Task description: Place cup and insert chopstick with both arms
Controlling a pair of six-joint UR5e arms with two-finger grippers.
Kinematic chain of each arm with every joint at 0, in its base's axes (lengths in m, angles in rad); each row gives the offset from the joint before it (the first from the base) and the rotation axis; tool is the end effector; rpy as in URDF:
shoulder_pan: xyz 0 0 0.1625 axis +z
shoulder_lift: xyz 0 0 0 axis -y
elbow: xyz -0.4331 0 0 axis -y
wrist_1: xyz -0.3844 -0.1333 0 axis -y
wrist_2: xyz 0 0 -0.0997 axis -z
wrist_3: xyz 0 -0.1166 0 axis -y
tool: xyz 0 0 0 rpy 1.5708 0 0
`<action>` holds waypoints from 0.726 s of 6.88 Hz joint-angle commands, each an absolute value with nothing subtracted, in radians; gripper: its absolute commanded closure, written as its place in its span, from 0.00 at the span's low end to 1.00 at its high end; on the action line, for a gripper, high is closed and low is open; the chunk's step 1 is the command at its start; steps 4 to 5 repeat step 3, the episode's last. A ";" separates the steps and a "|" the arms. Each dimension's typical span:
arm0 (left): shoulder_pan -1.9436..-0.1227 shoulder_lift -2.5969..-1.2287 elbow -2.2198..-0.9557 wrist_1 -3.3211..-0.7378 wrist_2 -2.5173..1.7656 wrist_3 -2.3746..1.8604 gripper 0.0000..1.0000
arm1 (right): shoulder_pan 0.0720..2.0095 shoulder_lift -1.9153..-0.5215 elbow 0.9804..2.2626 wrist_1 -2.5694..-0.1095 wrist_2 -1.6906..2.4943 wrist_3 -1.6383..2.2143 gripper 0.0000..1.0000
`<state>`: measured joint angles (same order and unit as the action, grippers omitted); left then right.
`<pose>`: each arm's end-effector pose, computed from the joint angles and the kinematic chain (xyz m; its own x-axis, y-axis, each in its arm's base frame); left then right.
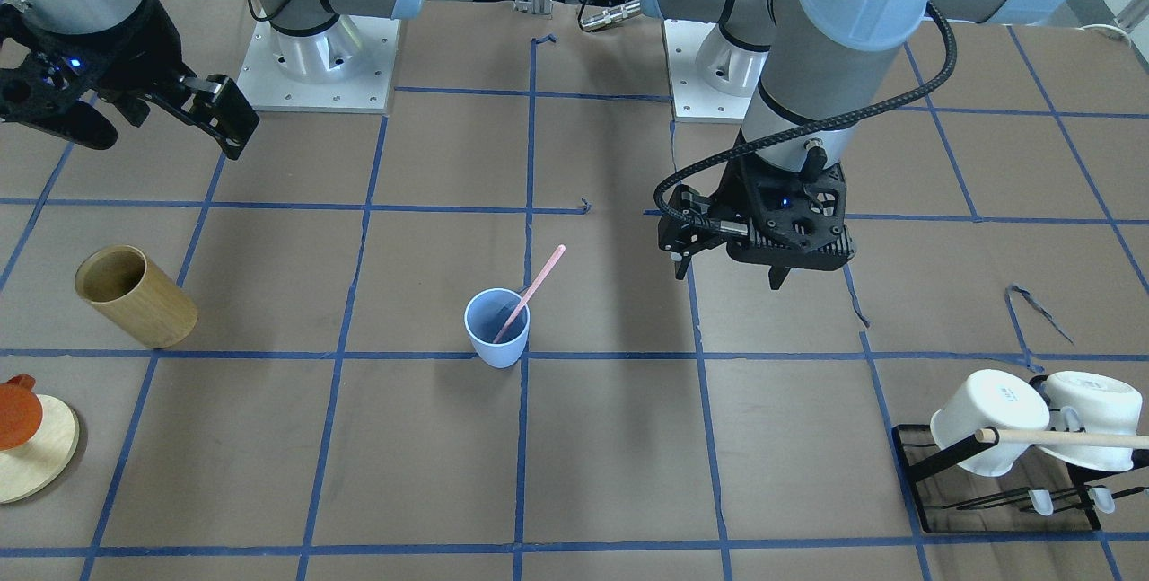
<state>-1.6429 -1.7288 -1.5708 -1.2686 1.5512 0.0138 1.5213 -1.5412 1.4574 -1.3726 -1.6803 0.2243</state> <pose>-0.1758 -0.5519 0.4287 -0.9959 0.0884 0.0174 0.0850 0.9859 -0.1439 0.0966 -0.4871 0.5011 -0.9576 0.2565 0.1312 0.2689 0.9592 0.0871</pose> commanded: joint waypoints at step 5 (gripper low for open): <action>-1.641 -1.727 -1.568 -1.269 1.551 0.014 0.00 | 1.568 -1.543 1.459 -1.396 -1.664 0.207 0.02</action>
